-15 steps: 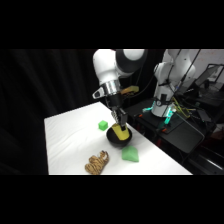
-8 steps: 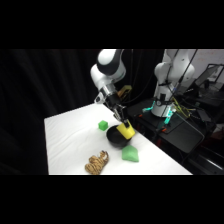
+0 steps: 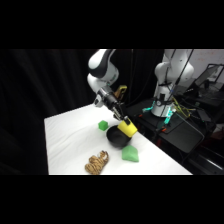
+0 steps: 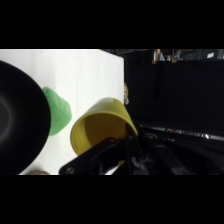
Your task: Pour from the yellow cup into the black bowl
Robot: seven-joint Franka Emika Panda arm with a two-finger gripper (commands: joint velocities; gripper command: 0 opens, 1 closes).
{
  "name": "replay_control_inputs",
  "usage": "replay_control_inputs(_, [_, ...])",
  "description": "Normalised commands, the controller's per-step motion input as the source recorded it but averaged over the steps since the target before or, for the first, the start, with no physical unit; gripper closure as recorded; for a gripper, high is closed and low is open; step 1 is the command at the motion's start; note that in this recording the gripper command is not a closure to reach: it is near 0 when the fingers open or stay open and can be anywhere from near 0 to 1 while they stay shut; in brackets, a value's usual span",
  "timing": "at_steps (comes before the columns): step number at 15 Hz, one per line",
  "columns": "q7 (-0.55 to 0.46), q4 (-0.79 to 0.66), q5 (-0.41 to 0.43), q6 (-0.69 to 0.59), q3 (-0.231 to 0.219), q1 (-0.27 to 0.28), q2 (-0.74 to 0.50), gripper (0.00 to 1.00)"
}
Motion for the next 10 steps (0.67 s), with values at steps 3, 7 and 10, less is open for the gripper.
replay_control_inputs(3, [-0.01, 0.08, -0.103, -0.01, -0.047, 0.032, -0.05, 0.20])
replay_control_inputs(7, [0.28, -0.07, -0.346, 0.33, -0.068, 0.117, -0.31, 0.19])
replay_control_inputs(10, [0.57, -0.14, -0.474, 0.45, -0.018, 0.167, -0.47, 0.19])
